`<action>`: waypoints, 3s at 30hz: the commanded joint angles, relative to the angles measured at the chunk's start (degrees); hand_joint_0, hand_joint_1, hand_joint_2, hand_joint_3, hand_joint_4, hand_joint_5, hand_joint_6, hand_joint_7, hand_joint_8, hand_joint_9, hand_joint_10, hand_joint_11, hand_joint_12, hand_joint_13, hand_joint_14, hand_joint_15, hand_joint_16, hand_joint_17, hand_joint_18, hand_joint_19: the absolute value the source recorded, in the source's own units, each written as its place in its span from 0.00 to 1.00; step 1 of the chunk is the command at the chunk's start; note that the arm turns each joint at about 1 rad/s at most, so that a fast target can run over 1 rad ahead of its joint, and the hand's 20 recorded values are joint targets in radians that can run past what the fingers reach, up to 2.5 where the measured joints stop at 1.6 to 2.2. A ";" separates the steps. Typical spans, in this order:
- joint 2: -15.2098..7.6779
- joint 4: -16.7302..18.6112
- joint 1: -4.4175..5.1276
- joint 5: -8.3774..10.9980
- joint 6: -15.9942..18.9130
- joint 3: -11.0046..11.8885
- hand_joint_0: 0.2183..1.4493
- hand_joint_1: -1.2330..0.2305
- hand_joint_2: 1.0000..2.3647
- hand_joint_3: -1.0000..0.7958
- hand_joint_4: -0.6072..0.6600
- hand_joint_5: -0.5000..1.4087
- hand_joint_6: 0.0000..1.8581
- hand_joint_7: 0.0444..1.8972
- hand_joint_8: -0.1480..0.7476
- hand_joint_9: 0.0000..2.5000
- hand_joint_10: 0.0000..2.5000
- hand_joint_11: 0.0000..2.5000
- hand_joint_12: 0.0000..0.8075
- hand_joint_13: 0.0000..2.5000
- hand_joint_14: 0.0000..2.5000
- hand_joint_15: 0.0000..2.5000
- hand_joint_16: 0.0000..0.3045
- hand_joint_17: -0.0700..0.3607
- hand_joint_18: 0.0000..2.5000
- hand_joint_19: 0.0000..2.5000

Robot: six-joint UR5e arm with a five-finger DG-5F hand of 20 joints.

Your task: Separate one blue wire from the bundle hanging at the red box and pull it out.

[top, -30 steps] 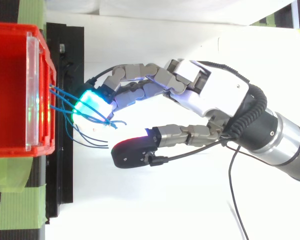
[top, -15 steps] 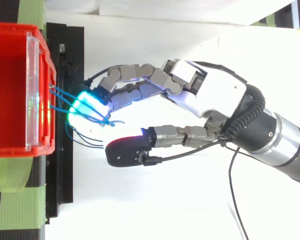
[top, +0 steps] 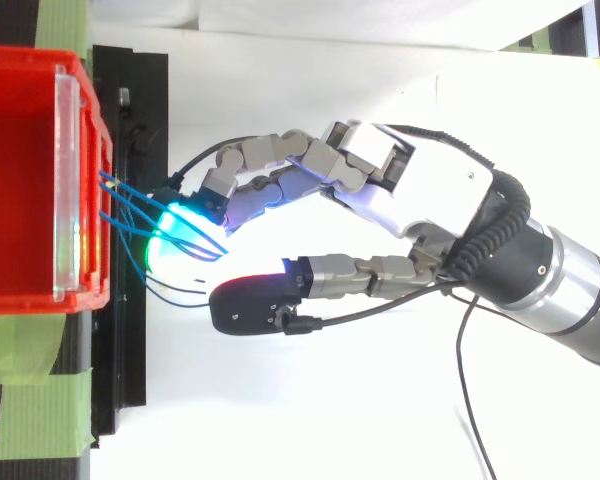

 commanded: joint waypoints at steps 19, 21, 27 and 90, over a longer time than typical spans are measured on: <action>0.08 -0.28 -0.19 -0.07 0.11 0.00 0.28 0.36 0.01 0.37 0.63 0.16 0.46 0.46 0.55 0.33 0.01 0.28 0.51 0.31 0.01 0.21 0.17 0.44 0.30 0.23; 0.08 -0.28 -0.27 -0.16 0.11 0.00 0.28 0.37 0.01 0.37 0.63 0.16 0.45 0.46 0.55 0.33 0.01 0.28 0.51 0.31 0.01 0.21 0.17 0.44 0.30 0.22; -0.01 -0.45 -0.36 -0.25 0.11 0.00 0.28 0.38 0.01 0.36 0.64 0.16 0.45 0.46 0.55 0.33 0.01 0.28 0.51 0.31 0.01 0.21 0.17 0.44 0.30 0.23; 0.69 -4.32 -2.21 -5.26 -0.50 0.00 0.31 0.39 0.01 0.43 0.62 0.16 0.46 0.48 0.55 0.33 0.01 0.28 0.50 0.31 0.01 0.21 0.17 0.43 0.31 0.23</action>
